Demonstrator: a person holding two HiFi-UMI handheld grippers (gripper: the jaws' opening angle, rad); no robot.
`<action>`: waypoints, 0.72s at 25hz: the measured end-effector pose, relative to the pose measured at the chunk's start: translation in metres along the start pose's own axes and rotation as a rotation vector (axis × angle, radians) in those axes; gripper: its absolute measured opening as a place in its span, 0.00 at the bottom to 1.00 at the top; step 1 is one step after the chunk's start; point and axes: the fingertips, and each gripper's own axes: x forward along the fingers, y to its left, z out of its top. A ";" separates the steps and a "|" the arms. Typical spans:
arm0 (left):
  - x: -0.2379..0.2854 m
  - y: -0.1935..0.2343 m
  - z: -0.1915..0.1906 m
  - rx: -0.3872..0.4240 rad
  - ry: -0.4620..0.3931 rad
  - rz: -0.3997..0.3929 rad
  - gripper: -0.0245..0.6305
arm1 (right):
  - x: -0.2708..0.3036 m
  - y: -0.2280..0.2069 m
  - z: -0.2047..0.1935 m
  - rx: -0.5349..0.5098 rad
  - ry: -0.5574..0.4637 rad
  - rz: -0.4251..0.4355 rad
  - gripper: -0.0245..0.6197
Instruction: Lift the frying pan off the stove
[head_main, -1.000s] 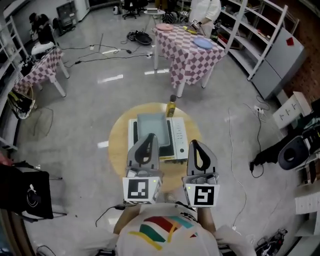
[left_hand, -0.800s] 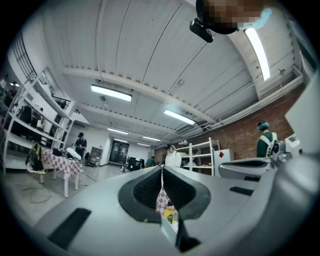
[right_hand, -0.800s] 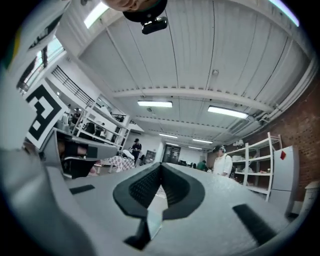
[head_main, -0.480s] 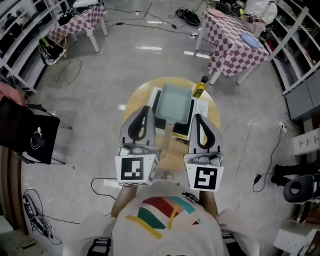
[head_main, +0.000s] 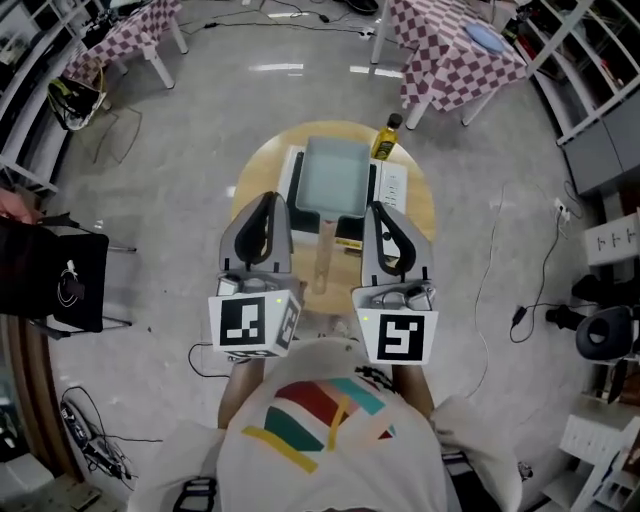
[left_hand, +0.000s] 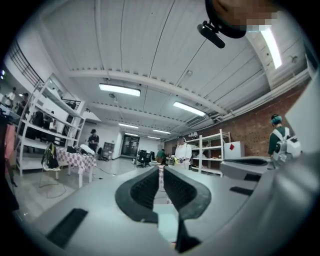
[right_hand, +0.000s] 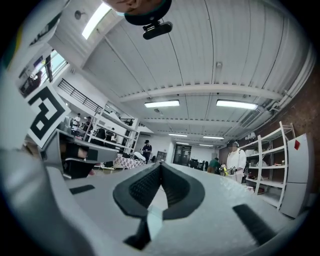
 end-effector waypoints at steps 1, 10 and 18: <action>0.004 -0.003 -0.005 -0.021 0.015 -0.027 0.06 | 0.000 -0.002 -0.001 -0.003 0.004 -0.006 0.04; 0.034 -0.016 -0.087 -0.381 0.319 -0.268 0.27 | 0.000 -0.015 -0.017 0.038 0.055 -0.069 0.04; 0.031 -0.033 -0.184 -0.818 0.628 -0.505 0.39 | -0.012 -0.026 -0.033 0.047 0.117 -0.132 0.04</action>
